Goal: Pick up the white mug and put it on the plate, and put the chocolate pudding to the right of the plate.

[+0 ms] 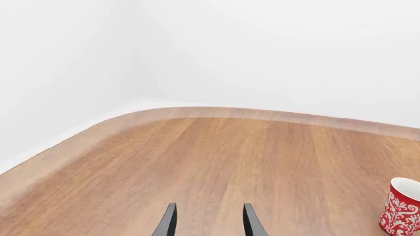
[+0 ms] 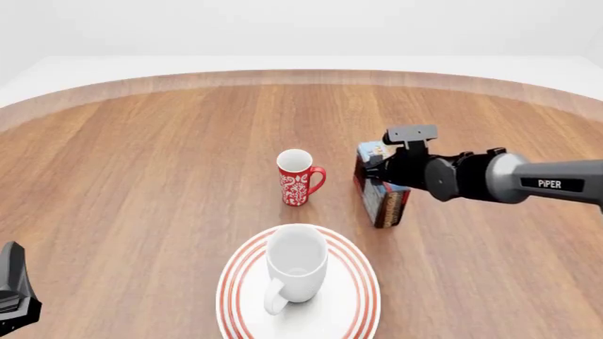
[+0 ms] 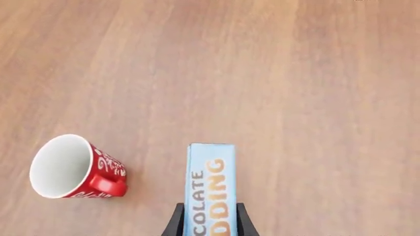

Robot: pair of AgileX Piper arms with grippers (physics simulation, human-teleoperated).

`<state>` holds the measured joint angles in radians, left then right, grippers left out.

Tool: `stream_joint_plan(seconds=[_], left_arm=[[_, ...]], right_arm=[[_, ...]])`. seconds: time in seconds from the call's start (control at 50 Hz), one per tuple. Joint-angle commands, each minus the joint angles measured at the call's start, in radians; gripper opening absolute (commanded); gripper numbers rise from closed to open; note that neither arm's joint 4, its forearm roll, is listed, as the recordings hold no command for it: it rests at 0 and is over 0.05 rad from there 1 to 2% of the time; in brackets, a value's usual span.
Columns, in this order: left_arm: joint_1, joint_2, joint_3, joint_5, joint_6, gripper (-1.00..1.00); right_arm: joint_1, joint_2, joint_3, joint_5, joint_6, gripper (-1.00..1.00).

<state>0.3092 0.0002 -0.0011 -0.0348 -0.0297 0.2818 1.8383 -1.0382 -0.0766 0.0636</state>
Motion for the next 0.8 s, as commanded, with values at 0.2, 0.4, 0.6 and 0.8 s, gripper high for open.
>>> stream_joint_plan(seconds=[0.2, 0.4, 0.6, 0.8], left_arm=[[0.0, 0.0, 0.0, 0.0, -0.001, 1.0], [0.0, 0.0, 0.0, 0.0, 0.0, 1.0], [0.0, 0.0, 0.0, 0.0, 0.0, 1.0], [0.004, 0.0, 0.0, 0.008, 0.001, 1.0]], right_arm=[[-0.009, -0.052, 0.033, 0.006, 0.011, -1.0], [0.002, -0.098, 0.039, 0.025, 0.021, -1.0], [0.013, -0.137, 0.042, 0.044, 0.032, -1.0], [0.011, -0.184, 0.055, 0.061, 0.049, -1.0]])
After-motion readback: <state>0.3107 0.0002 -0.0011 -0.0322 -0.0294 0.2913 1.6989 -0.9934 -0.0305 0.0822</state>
